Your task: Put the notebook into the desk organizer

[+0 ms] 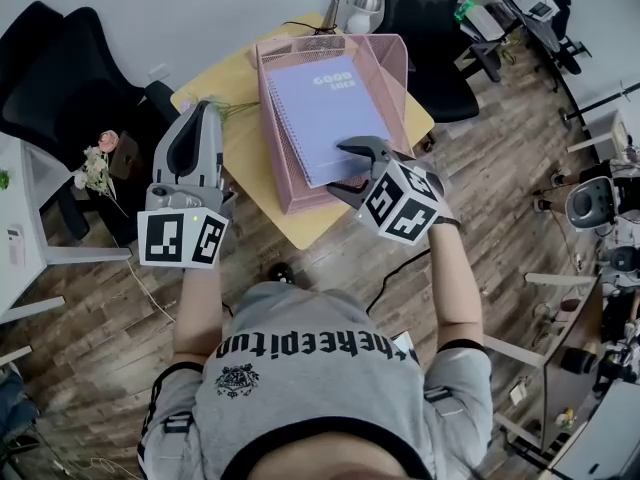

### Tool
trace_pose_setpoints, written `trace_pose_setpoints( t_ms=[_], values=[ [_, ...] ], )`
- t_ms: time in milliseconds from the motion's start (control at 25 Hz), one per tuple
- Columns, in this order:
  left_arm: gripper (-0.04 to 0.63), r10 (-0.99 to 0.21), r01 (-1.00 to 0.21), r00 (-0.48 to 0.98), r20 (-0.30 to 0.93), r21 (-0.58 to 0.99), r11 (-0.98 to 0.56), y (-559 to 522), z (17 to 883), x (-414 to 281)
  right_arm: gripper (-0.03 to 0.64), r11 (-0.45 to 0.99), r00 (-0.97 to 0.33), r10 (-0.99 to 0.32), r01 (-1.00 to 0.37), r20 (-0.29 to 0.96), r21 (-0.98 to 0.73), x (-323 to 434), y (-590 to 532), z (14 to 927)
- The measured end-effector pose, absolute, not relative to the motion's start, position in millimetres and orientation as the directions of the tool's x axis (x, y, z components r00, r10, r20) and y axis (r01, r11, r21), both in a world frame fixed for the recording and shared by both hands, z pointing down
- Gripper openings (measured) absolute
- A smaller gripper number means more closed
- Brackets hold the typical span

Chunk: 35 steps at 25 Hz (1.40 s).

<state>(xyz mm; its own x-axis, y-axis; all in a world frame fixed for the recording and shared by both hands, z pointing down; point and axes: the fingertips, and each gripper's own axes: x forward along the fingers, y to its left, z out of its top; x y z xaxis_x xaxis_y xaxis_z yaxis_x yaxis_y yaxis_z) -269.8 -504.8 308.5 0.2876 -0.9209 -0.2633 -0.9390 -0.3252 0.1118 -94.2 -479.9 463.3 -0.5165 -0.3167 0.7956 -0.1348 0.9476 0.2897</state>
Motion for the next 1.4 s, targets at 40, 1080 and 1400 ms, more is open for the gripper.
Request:
trace_pose_setpoints(
  t_ms=[40,1080,1400],
  values=[
    [0.003,-0.920,-0.938,0.290,-0.265,0.111,-0.328,-504,308,-269,0.272,0.947,-0.520,-0.319,-0.140,0.792,0.289,-94,-478,463],
    [0.003,-0.903,-0.927,0.325,-0.280,0.095,-0.363,-467,289,-210,0.002,0.686,-0.652,-0.711,-0.726,0.262,0.056,-53,-480,384],
    [0.003,-0.901,-0.931,0.324,-0.288,0.073,-0.358,-439,279,-190,0.002,0.619,-0.609,-0.781,-0.784,0.138,0.043,-29,-464,352]
  ],
)
